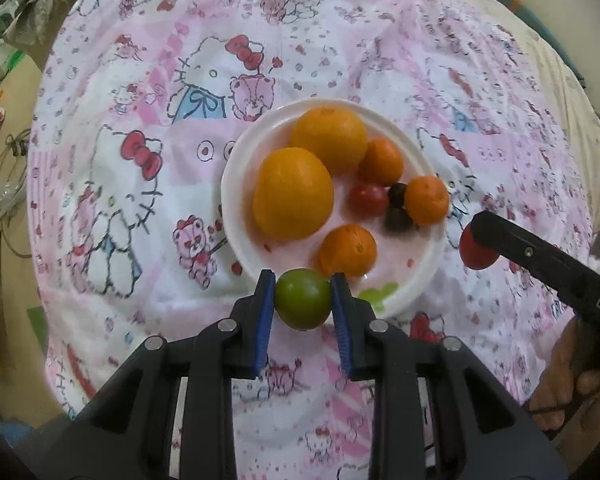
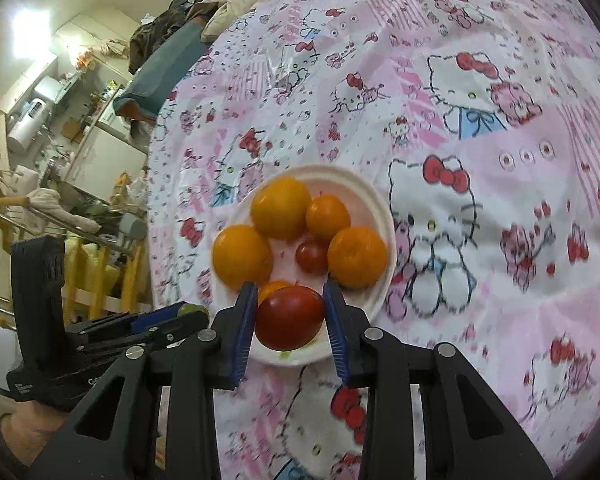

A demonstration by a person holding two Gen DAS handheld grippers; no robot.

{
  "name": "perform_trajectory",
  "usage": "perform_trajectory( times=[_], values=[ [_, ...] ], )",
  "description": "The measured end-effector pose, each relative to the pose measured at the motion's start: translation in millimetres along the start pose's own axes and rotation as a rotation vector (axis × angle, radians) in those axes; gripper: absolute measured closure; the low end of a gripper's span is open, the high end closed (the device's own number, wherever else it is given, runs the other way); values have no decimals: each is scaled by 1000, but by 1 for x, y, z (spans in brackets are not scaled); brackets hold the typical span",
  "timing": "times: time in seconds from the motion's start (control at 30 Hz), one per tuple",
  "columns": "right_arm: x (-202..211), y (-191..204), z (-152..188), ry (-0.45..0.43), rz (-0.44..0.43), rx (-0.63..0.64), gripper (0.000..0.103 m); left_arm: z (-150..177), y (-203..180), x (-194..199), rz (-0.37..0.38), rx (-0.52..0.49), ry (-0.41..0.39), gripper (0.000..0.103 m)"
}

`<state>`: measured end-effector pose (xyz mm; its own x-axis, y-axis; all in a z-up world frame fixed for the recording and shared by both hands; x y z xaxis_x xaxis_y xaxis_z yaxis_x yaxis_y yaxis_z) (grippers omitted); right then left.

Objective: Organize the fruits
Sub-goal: 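Lower both tomatoes onto the plate and open both tools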

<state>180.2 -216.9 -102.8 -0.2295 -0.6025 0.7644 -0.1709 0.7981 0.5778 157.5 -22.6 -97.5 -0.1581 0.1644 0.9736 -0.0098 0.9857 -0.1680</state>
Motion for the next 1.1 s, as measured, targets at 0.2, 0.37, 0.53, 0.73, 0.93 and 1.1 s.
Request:
perform_trajectory(
  times=[0.2,0.37,0.53,0.73,0.93,1.1],
  values=[
    [-30,-5,-1,57,27,-1,67,-5,0,-21,8,-7,27,79],
    [-43,-8,1,84,27,-18,65,-8,-2,-23,14,-7,27,78],
    [-50,-10,4,104,20,-36,65,-7,-3,-29,18,2,56,78],
    [-45,-10,3,95,5,-55,44,-7,-6,-29,5,-10,44,57],
    [-29,-13,1,85,-57,-88,43,-6,-2,-17,-15,-26,1,47],
    [3,-18,-1,22,-92,-125,35,14,11,1,-33,-28,-17,47]
  ],
)
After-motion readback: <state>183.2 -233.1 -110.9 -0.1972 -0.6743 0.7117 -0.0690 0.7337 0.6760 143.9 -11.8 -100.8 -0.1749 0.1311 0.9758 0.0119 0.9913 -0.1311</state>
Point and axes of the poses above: each gripper's, at about its wrist camera, not at the fingertips, and x roughly against the way its jaws point, y to its left, z to its underside, the point moved 2 cm from there along -x, roughly the way its jaws point, and after that the axes turned 3 degrees about y, right-handed, at the moved point
